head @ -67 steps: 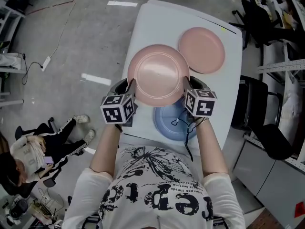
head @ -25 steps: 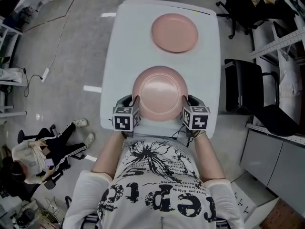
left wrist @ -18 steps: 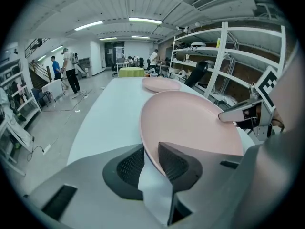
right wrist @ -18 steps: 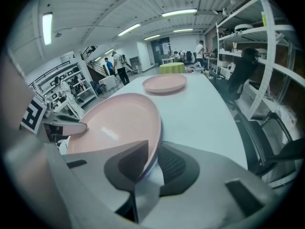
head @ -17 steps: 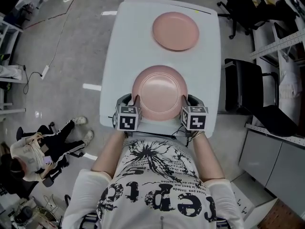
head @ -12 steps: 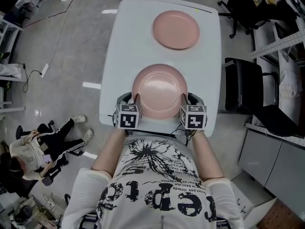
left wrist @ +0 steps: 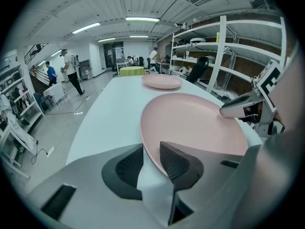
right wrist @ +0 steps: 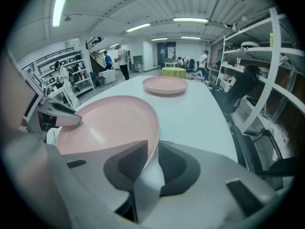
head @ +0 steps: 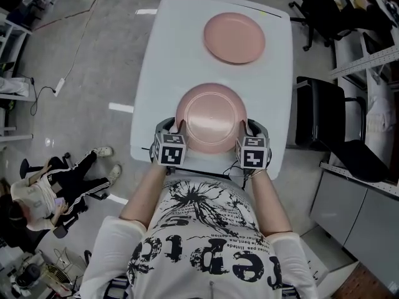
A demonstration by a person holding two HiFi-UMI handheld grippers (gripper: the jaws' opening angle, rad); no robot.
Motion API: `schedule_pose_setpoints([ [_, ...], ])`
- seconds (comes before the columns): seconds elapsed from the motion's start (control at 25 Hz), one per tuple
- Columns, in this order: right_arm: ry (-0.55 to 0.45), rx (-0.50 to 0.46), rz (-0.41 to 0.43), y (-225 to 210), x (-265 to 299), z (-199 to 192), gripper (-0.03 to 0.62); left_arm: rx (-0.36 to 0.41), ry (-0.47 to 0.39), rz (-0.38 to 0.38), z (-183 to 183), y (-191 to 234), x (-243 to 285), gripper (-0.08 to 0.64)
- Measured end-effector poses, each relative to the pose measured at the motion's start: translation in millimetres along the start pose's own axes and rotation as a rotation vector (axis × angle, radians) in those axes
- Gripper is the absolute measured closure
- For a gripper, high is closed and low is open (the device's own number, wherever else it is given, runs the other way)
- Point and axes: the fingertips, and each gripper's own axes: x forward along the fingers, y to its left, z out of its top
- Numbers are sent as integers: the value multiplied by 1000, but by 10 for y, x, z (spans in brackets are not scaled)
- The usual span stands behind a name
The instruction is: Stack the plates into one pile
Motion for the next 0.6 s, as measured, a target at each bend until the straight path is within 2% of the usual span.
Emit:
schedule_pose_setpoints([
  [0.16,-5,20,12,-29,59,19,506,10,6,36,21,53,27,392],
  [0.32,-24,35,35,-41,63,27,486,8,2,58,46,59,24,393],
  [0.48,-115,46,59,-121,-63,181,487,-17,-51,63,221,-34,-82,393],
  [0.56,-162,45,65,-190,-148,294,542,-42,-93,63,385,-98,-177,398],
  [0.6,-182,39,71,-220,-195,343,584,-52,-117,62,475,-131,-235,430],
])
